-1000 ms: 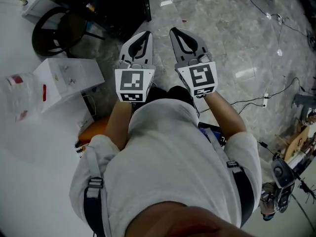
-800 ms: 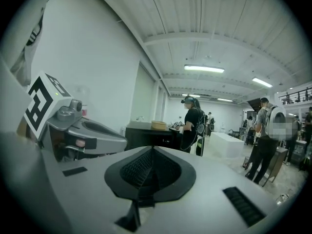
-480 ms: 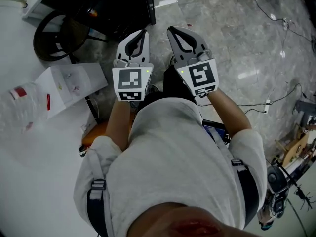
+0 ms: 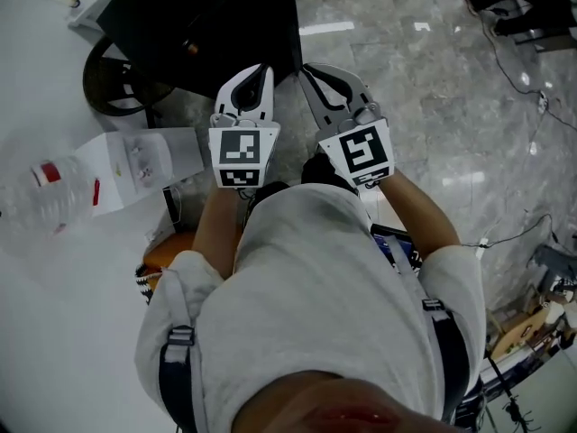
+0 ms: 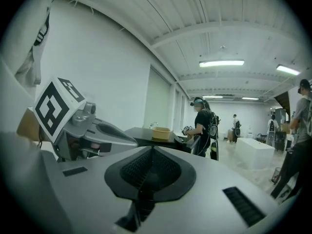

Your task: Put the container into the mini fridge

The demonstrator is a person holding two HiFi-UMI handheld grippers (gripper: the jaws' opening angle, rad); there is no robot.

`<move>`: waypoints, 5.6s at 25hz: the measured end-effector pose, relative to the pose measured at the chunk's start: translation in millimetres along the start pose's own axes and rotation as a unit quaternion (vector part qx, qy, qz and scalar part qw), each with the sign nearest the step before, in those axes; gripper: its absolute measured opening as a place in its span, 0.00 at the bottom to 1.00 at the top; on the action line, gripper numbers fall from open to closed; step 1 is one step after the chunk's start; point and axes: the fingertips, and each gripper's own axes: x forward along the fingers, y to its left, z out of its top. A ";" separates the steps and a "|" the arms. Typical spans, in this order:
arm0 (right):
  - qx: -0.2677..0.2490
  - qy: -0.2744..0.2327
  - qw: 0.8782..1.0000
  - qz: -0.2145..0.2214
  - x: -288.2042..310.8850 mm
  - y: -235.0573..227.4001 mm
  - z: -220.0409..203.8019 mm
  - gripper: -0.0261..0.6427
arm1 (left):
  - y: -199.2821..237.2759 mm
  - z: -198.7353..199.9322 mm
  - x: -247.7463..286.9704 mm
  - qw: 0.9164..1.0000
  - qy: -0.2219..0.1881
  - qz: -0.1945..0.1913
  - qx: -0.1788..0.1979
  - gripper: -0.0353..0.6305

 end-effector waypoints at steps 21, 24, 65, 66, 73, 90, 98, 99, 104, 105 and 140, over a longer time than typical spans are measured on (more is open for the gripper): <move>-0.016 -0.002 0.995 0.096 90.2 -49.2 18.0 0.10 | 143.2 27.4 74.2 0.967 0.154 0.039 0.199 0.07; -0.018 0.006 0.995 0.094 105.1 -57.6 19.3 0.10 | 164.2 26.9 83.6 0.956 0.178 0.029 0.233 0.07; 0.008 0.047 0.997 0.065 175.6 -83.5 -3.2 0.10 | 224.6 -33.9 166.6 0.890 0.306 -0.040 0.337 0.12; 0.008 0.047 0.997 0.065 174.0 -82.8 -3.2 0.10 | 222.9 -33.6 165.5 0.889 0.306 -0.040 0.337 0.11; 0.007 0.046 0.997 0.068 164.4 -81.0 -4.7 0.10 | 214.7 -29.1 159.1 0.895 0.300 -0.027 0.330 0.11; 0.004 0.045 0.996 0.074 131.0 -71.3 -11.7 0.10 | 160.9 -9.5 139.5 0.904 0.270 -0.016 0.330 0.11; 0.005 0.042 0.996 0.073 108.7 -66.7 -16.2 0.10 | 133.1 -6.5 125.8 0.901 0.264 -0.015 0.343 0.11; 0.005 0.041 0.997 0.072 105.5 -66.2 -16.5 0.10 | 129.4 -6.7 124.2 0.901 0.264 -0.016 0.345 0.11; 0.008 0.036 0.997 0.066 89.2 -66.7 -19.1 0.10 | 105.7 -4.0 118.2 0.899 0.260 -0.023 0.351 0.11; 0.008 0.036 0.997 0.066 86.2 -66.2 -20.3 0.10 | 101.2 -4.3 117.3 0.899 0.259 -0.024 0.352 0.11; 0.017 0.056 0.998 0.019 33.7 -97.2 -91.0 0.10 | -14.9 -77.2 103.2 0.897 0.259 -0.068 0.353 0.11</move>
